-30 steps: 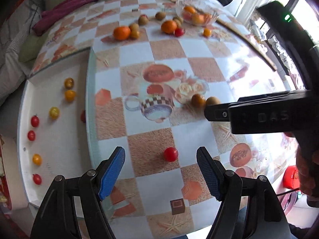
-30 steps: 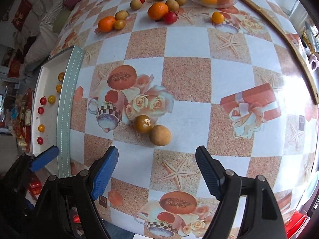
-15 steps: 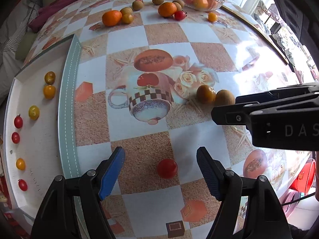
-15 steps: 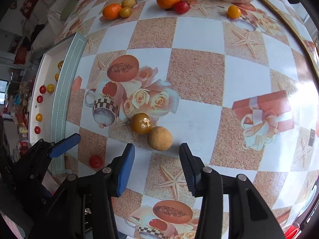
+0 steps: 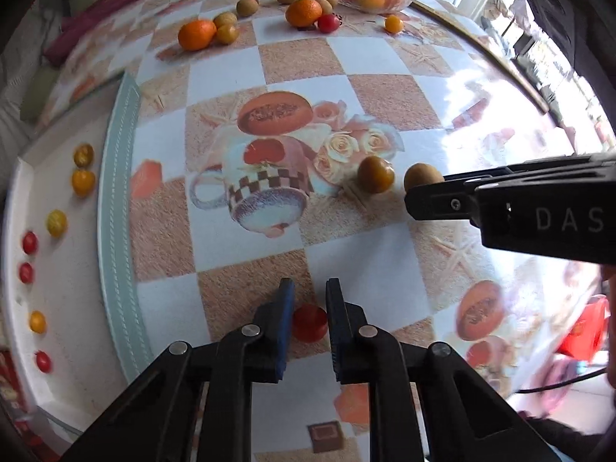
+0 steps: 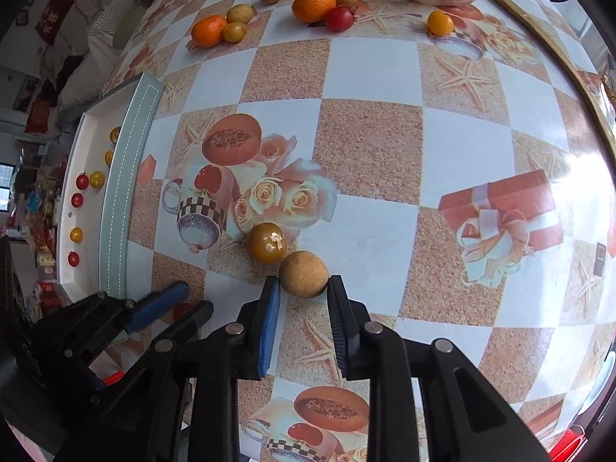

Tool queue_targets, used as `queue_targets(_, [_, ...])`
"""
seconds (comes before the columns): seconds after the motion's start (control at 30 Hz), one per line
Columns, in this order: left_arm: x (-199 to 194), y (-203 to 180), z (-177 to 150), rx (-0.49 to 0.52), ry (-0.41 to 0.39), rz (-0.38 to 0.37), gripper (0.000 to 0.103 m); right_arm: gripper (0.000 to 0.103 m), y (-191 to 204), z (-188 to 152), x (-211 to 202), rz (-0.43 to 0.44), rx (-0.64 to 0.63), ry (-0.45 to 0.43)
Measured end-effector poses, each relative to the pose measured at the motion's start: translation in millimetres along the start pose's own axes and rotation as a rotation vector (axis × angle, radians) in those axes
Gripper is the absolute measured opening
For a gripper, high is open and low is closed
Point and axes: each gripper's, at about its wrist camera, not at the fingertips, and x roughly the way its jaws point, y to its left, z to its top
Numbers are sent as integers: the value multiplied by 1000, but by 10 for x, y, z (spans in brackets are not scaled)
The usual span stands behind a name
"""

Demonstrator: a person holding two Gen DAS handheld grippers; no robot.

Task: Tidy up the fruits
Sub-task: 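Grasp the brown round fruit with the right tool while the left tool holds its red tomato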

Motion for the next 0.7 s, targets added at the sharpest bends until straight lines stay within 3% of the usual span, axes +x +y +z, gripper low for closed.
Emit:
queue_targets(0.1, [-52, 108, -13, -60, 13, -79, 18, 27, -28, -11, -41, 7, 19, -10])
queue_targets(0.2, [-104, 146, -26, -78, 11, -108, 18, 27, -78, -19, -92, 16, 32, -18])
queue_targets(0.53, [-61, 168, -20, -26, 19, -85, 19, 27, -141, -21, -171, 27, 57, -27])
queue_targets(0.6, [-27, 121, -39, -4, 25, -48, 36, 27, -134, -8, -166, 27, 55, -25])
queue_targets(0.7, [-10, 73, -88, 10, 10, -20, 43, 27, -128, 2, -164, 27, 53, -22])
